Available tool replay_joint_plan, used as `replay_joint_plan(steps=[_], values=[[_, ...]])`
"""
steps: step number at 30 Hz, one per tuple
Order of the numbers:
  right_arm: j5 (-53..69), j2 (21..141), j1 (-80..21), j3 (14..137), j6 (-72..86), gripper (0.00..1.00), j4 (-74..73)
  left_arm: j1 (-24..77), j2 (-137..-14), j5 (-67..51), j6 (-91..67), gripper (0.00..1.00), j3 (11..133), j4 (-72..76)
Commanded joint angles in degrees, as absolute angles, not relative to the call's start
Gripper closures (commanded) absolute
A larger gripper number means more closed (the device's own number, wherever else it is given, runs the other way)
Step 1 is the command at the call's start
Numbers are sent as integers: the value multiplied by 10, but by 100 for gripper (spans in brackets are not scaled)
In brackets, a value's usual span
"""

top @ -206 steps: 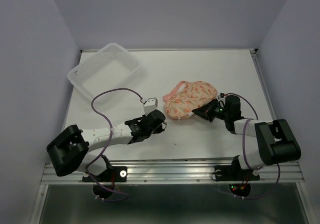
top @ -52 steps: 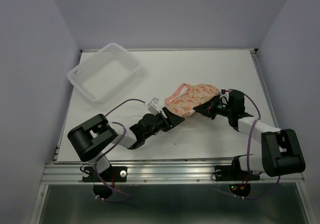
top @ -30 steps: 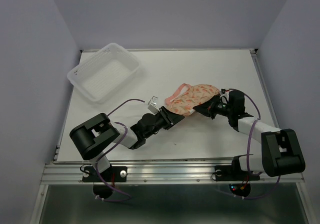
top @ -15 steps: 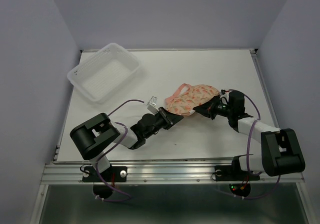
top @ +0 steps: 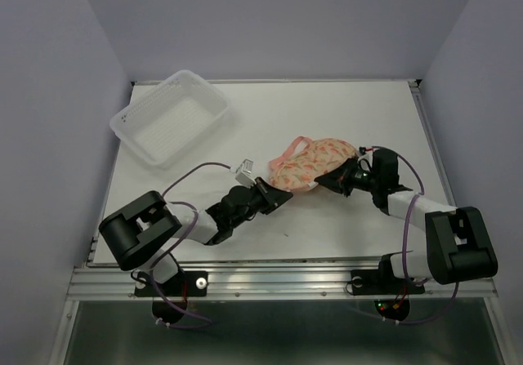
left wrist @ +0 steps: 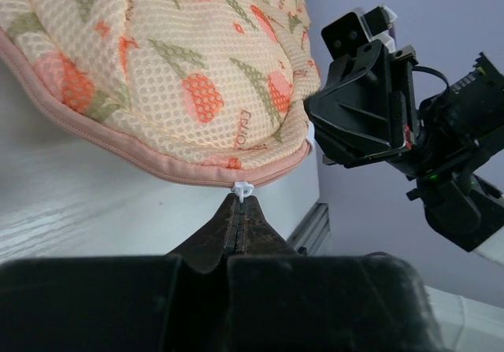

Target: Unzip the laundry bag and remove the bra

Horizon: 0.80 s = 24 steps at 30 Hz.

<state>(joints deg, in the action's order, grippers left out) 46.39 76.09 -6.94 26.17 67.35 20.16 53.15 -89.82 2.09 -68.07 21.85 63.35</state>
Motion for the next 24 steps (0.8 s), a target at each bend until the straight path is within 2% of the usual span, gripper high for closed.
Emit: replay_joint_plan(steps=[1,12,17,19,20,22,23,24], values=[[482,771,-69,268,642,98,218,521,-838,54,-600,100,234,511],[490,780,-58,306,549,99,116,490,-755,174,-421,100,312,217],[423,775,-53,348,471,98,18,490,-756,173,-345,100,334,175],[391,769,-53,369,429,84,-26,490,-758,149,-321,100,342,177],[383,767,-53,377,397,72,-41,491,-761,123,-314,100,346,175],[366,756,-53,396,368,61,-77,503,-766,109,-298,100,364,171],[354,750,-53,401,343,50,-93,506,-774,94,-296,100,370,168],[348,744,-53,406,334,44,-101,509,-778,87,-295,100,382,166]])
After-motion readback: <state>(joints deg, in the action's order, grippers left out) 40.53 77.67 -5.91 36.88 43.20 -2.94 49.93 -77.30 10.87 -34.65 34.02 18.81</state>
